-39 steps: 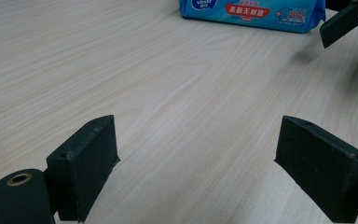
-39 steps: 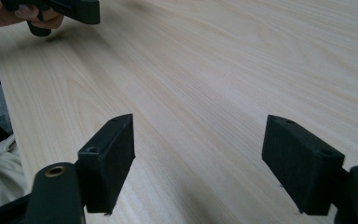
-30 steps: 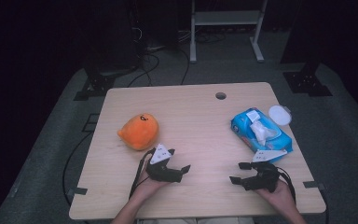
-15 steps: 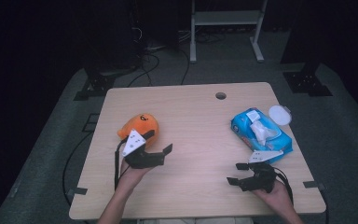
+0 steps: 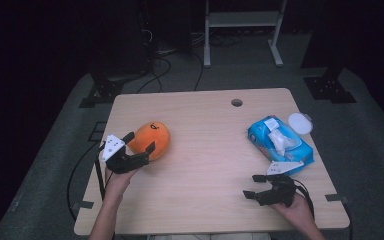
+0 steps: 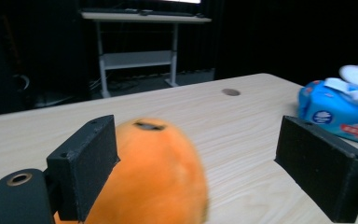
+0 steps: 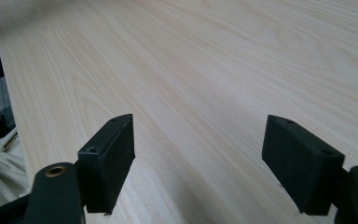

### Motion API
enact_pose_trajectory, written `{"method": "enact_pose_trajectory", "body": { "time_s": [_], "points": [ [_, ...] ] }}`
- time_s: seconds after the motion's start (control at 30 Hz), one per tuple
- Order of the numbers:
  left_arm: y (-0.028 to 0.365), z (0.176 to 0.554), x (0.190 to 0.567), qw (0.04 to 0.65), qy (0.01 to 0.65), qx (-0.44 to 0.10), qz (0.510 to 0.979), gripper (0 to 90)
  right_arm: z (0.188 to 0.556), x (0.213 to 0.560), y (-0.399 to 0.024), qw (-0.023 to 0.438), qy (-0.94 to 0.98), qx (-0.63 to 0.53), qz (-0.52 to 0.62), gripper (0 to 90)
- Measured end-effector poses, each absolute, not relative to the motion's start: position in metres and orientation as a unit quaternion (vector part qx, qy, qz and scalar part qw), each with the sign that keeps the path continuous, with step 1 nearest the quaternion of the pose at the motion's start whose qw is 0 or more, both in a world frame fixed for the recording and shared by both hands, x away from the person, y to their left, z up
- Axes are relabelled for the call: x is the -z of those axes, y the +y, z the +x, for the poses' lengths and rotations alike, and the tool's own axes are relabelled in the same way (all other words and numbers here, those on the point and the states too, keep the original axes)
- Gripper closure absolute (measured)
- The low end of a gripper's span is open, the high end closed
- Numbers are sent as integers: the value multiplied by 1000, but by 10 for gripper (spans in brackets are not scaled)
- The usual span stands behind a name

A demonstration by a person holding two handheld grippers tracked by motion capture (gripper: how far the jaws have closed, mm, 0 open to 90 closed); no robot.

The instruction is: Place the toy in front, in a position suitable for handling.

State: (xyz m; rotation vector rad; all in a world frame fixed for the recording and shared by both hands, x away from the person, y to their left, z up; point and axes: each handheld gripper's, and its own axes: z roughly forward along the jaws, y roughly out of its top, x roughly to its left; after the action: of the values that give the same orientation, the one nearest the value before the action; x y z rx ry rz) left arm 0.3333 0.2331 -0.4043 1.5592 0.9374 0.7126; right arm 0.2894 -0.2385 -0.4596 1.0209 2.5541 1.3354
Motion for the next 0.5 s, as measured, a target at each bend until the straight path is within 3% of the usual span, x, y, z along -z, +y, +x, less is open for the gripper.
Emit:
{"method": "enact_pose_trajectory", "body": {
  "time_s": [0.5],
  "points": [
    [235, 359, 448, 492, 433, -335, 677, 129, 288, 459, -238, 38, 836, -435, 331, 244]
  ]
}}
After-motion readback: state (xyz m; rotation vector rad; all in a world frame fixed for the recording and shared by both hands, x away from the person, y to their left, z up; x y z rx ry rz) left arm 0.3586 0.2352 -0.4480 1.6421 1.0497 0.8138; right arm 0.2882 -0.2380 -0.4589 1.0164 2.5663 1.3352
